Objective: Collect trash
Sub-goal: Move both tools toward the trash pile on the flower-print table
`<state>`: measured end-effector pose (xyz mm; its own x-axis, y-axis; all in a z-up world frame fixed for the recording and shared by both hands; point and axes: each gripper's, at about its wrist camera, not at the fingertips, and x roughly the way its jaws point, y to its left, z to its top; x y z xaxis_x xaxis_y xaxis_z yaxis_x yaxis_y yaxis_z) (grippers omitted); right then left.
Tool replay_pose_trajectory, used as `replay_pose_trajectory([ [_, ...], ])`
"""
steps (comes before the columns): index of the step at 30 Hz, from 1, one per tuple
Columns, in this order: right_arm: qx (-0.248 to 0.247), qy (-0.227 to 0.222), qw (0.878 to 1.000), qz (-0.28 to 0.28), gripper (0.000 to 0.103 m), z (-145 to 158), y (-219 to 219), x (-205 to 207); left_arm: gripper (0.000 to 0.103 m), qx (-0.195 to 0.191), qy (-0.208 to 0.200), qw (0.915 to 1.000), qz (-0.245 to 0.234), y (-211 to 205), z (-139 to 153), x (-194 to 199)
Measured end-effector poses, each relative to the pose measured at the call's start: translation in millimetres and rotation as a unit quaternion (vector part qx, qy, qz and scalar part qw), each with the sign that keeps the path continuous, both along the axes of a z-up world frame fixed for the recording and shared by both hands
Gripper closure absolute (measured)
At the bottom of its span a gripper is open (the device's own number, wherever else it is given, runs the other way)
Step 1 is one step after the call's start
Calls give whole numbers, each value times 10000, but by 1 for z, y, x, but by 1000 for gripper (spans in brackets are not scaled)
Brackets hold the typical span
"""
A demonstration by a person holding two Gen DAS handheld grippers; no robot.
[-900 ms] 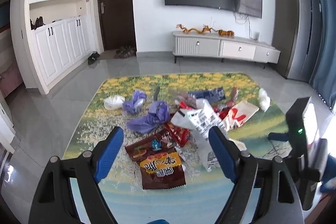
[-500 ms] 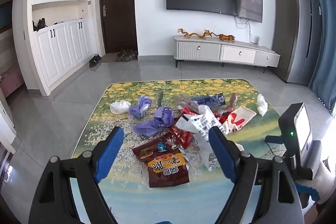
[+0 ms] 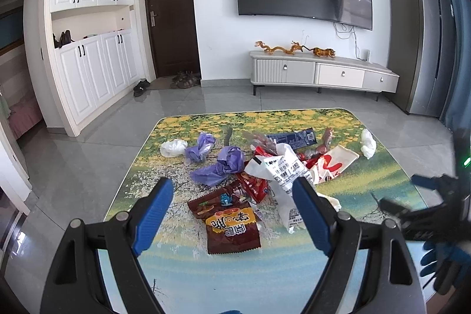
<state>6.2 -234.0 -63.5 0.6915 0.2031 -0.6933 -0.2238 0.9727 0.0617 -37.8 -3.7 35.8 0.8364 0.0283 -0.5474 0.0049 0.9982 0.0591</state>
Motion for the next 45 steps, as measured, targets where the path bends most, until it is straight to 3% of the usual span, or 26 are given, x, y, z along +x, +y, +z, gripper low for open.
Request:
replay_pose_trajectory([
  [5,347,-252,9986,-296,0,30,-29,-23,21,8,42,10000,-54,-9,2,-4],
  [15,126,-737,9957,-552,0,60,-49,-50,21,90,-50,9999,-112,-26,14,-17],
  [24,152,-939,9913,-912,0,75,-62,-77,21,168,-264,9994,-131,-33,27,-38],
  [36,24,-1401,9847,-1033,0,96,-68,-114,21,270,-714,9968,247,-35,45,-61],
  [45,162,-1781,9772,-1146,0,109,-80,-143,21,238,-671,9974,108,-36,48,-69],
])
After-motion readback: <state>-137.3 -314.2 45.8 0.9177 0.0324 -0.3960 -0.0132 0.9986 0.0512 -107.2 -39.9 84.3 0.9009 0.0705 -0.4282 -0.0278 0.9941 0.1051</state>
